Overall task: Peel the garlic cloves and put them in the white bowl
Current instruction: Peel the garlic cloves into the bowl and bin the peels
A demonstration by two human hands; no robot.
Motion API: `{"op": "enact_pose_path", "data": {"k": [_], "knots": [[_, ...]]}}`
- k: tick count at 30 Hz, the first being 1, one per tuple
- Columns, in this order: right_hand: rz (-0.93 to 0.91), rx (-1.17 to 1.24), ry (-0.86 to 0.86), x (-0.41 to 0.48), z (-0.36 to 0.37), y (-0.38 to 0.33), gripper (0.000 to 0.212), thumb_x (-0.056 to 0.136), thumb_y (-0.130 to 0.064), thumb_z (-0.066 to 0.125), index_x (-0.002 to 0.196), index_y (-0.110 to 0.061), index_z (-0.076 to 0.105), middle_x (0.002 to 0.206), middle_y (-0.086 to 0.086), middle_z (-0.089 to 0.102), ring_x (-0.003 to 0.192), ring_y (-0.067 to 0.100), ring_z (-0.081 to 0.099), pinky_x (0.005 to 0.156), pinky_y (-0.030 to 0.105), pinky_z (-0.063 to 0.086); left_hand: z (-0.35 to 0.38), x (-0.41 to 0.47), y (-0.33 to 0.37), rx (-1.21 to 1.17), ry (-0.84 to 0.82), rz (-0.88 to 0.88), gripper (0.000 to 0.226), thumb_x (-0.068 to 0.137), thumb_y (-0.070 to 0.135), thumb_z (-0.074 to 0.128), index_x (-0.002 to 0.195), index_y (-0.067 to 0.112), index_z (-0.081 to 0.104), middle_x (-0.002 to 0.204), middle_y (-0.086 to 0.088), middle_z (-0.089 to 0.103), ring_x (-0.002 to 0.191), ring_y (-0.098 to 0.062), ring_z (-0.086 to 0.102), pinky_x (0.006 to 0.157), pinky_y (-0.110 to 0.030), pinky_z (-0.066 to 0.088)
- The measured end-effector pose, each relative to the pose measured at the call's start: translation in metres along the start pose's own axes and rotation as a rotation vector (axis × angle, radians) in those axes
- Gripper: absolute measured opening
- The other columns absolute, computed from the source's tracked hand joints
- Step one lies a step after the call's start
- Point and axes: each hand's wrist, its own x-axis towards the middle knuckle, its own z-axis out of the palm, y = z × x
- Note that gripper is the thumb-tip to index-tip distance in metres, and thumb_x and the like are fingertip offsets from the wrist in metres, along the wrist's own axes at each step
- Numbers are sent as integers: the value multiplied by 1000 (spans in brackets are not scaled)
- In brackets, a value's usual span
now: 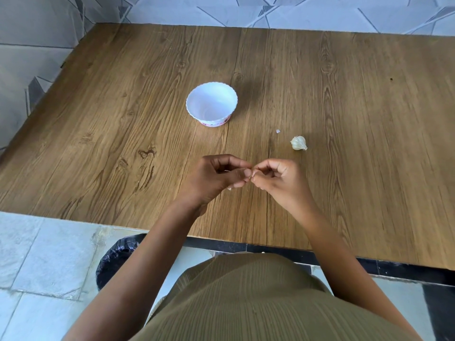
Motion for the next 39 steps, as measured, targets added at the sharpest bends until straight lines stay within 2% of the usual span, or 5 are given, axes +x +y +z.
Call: {"op": "enact_pose_path", "data": {"k": [17, 20, 22, 27, 39], "knots": [[142, 117, 79, 1, -6, 13, 18, 84, -8, 61, 67, -14, 65, 59, -3, 63, 54, 10, 58, 52, 21, 47, -3, 6, -10, -263, 6, -100, 18, 85, -4, 58, 93, 6, 70, 84, -8, 73, 80, -14, 70, 71, -19, 57], [41, -170, 67, -5, -4, 24, 21, 85, -20, 63, 67, -9, 64, 57, 4, 60, 51, 22, 51, 50, 32, 39, -8, 3, -15, -42, 108, -38, 14, 83, 0, 65, 89, 11, 69, 84, -6, 71, 79, -15, 69, 75, -23, 56], [-13, -260, 70, -6, -1, 28, 24, 86, -24, 67, 71, -6, 64, 59, 2, 57, 51, 10, 45, 51, 24, 35, -19, 5, -14, 141, 240, 22, 16, 81, -1, 67, 83, 15, 68, 83, -6, 68, 75, -16, 67, 73, -25, 55], [-132, -382, 82, -5, -1, 30, 16, 87, -6, 62, 99, -12, 71, 84, -3, 70, 70, 8, 62, 63, 21, 48, -58, 22, -9, 486, 486, 71, 19, 77, 0, 70, 76, 19, 68, 70, 0, 67, 61, -13, 60, 68, -28, 50], [-221, -509, 151, -21, 4, 39, 29, 84, -1, 66, 112, -5, 66, 111, 6, 66, 104, 20, 62, 89, 36, 52, -70, 24, -1, 934, 484, 188, 26, 83, -2, 56, 96, 12, 73, 101, -1, 71, 77, -12, 60, 78, -27, 51]]}}
